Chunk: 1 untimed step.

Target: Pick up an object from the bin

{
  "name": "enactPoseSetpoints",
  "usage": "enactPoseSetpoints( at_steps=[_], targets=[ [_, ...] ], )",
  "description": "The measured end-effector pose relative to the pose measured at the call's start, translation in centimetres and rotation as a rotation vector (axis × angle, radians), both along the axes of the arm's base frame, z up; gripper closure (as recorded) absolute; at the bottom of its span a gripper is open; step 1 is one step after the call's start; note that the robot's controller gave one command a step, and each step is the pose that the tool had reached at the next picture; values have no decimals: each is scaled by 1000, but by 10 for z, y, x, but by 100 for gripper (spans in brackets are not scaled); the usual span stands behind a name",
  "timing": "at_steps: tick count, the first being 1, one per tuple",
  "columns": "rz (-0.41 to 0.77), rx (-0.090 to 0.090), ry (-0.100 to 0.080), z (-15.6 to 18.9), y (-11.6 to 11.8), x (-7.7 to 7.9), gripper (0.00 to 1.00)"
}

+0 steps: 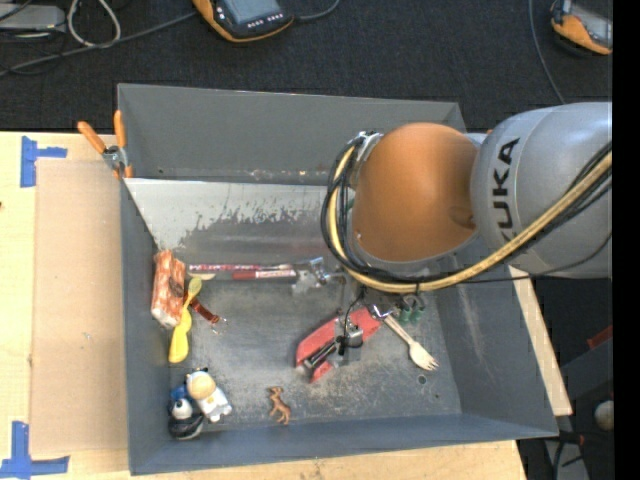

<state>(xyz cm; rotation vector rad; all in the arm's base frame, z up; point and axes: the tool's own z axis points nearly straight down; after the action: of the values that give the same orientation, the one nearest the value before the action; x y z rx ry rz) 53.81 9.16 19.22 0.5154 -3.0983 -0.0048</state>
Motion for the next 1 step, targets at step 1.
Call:
enactPoseSetpoints(
  at_steps=[1],
  targets=[
    [-64,-2,3,-35,-30,21,0]
  ],
)
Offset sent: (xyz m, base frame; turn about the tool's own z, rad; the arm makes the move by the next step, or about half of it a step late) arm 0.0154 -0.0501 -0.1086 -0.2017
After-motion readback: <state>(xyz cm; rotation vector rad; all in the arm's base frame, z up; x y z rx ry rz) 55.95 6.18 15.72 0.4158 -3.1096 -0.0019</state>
